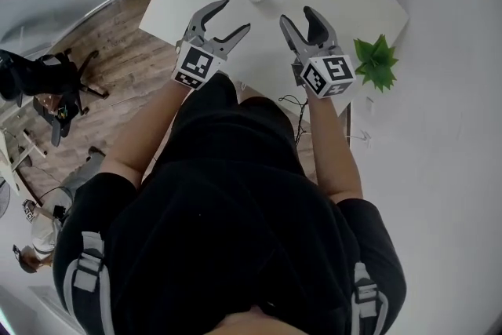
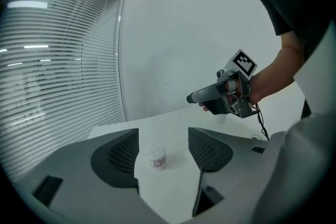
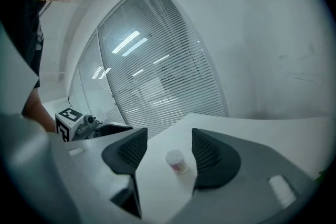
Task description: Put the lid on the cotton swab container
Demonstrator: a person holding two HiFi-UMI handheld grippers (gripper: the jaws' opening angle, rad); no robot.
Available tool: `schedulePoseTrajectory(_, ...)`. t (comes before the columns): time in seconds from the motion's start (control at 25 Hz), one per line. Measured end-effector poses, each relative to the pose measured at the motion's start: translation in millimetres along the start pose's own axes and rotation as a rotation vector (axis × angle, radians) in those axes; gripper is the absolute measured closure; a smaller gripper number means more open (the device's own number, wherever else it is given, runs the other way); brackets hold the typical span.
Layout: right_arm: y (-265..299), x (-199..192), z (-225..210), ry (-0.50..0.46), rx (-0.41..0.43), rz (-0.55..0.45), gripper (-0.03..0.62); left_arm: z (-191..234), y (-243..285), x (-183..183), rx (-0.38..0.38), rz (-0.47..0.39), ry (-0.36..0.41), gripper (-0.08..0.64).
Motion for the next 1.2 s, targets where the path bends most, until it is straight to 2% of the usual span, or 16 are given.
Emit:
schedulePoseTrajectory(0.44,42,-32,-34,0.089,-0.100,0.004,0.331,28,63,-52,-0.122,0.050,0.002,0.272)
schedulePoseTrajectory(0.84,67,-64,-50,0.147,-0.123,-0.017,0.337,42,100,-78,-0.146,0.049,-0.034,0.272)
schedulePoseTrajectory(1.2,78,-78,-63,0.193,-0.129,-0.053,0.347,35,126,-97,-0.180,0.071,-0.028,0.272)
Point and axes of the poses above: the fingertips, and each gripper's own axes: y forward along the fingers, z to its left, x out of its top, the point moved 5 cm from there along -y, backward along the fingers, and after that the axes turned 3 degrees about z, right-handed, at the moved point
